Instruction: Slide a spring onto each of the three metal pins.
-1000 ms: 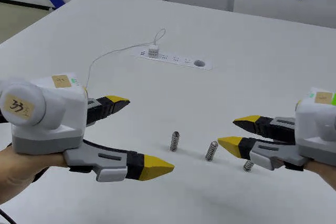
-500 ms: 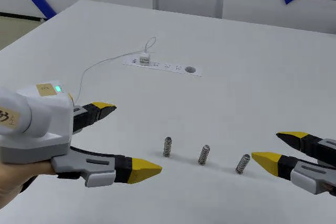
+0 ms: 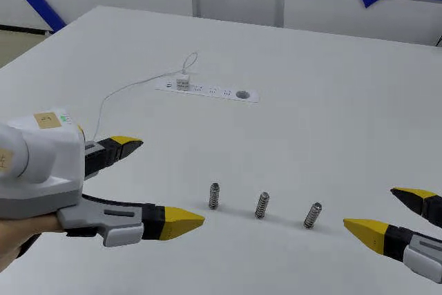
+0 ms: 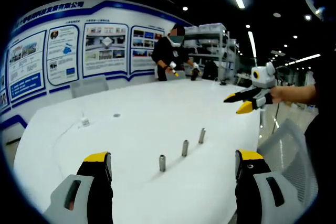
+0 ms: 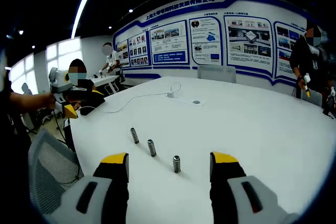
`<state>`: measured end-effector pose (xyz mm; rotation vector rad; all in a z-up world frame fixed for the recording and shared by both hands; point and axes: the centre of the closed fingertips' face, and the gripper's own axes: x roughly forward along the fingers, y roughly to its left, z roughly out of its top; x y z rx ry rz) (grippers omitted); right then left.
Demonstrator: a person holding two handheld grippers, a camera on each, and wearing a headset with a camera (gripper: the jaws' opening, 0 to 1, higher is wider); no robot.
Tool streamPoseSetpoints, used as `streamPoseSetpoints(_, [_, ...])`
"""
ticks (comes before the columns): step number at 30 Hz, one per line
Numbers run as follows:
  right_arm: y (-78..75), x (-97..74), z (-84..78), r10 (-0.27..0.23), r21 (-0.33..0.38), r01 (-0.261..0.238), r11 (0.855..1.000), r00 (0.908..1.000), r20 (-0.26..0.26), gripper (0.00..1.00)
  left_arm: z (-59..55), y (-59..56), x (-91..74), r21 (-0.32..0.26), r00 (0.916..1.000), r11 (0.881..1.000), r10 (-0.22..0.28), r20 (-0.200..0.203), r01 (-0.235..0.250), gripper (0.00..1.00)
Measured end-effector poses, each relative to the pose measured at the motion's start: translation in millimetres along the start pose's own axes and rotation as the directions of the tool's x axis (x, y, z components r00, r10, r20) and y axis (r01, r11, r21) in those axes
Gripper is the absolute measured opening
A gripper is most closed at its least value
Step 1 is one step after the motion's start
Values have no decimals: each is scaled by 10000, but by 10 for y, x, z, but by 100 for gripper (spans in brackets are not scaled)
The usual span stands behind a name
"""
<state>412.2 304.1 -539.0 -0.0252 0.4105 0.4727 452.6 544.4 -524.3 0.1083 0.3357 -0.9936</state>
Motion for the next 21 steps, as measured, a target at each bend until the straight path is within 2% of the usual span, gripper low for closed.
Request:
streamPoseSetpoints(9, [11,-1,-20,-6,342,4,9994,10000,66,62,-5,-5,24,76,9999,10000,-12,-100,13,100])
streamPoseSetpoints(21, [-51,-35,-50,-243,640,233,9977,9996,155,62,11,-13,50,174,9999,9998,-81,-152,84,100])
